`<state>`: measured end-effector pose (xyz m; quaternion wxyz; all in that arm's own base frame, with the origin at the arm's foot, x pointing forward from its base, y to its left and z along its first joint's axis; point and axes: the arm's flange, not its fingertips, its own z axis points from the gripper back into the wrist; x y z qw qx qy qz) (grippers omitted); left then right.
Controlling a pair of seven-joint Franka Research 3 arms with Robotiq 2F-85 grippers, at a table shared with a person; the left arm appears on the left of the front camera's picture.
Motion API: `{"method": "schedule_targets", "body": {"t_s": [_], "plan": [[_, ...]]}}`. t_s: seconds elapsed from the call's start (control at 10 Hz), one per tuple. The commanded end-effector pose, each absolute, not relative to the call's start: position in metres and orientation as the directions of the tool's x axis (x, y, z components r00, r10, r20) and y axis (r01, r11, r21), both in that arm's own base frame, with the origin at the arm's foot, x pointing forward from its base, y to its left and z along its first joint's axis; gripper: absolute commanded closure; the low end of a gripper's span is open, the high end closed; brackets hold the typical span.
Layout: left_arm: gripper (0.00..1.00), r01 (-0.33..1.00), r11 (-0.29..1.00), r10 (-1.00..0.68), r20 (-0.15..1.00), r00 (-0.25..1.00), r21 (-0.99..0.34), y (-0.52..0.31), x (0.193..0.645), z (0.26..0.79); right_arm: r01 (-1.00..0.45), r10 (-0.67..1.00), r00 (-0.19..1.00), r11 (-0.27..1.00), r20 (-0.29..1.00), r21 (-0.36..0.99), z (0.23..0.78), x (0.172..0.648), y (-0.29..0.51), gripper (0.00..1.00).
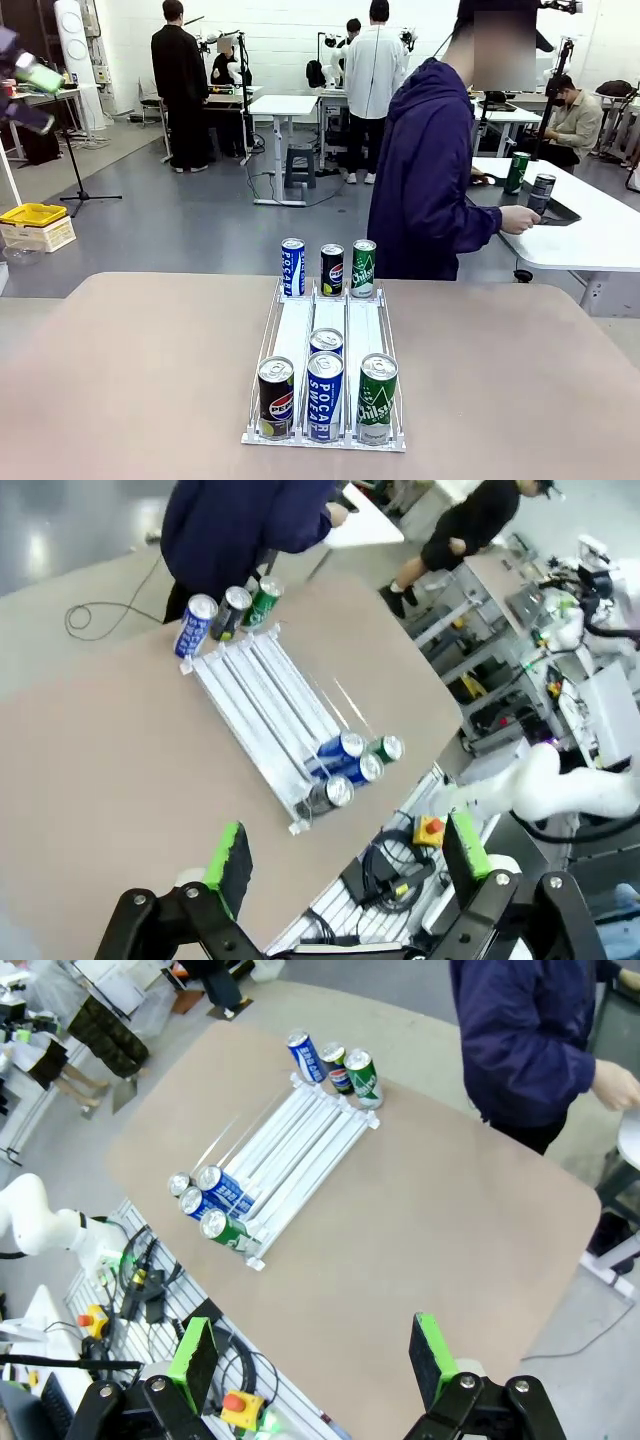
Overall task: Retrieve and hand over the desired beverage to the person.
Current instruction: Place the picked can on the Handle tray extended by the person.
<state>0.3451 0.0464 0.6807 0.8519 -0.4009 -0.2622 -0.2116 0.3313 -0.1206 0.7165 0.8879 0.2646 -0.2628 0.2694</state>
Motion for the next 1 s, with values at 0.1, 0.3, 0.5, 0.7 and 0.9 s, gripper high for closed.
{"method": "schedule_targets", "body": {"t_s": [0.1, 0.3, 0.5, 0.7, 0.9], "plan": [[0.0, 0.582, 0.559, -0.2, 0.585, 0.786, -0.59, 0.09, 0.332, 0.669, -0.631, 0.342, 0.704, 0.704, 0.622, 0.327, 0.717, 0.332, -0.119, 0.0], [0.0, 0.58, 0.554, -0.193, 0.585, 0.788, -0.598, 0.102, 0.317, 0.671, -0.631, 0.342, 0.704, 0.704, 0.622, 0.327, 0.717, 0.332, -0.119, 0.0], [0.0, 0.565, 0.552, -0.18, 0.574, 0.799, -0.613, 0.098, 0.32, 0.665, -0.631, 0.342, 0.704, 0.704, 0.622, 0.327, 0.717, 0.332, -0.119, 0.0], [0.0, 0.565, 0.552, -0.18, 0.574, 0.799, -0.613, 0.098, 0.32, 0.665, -0.631, 0.342, 0.704, 0.704, 0.622, 0.327, 0.717, 0.332, -0.119, 0.0], [0.0, 0.565, 0.552, -0.18, 0.574, 0.799, -0.613, 0.098, 0.32, 0.665, -0.631, 0.342, 0.704, 0.704, 0.622, 0.327, 0.717, 0.332, -0.119, 0.0]]}}
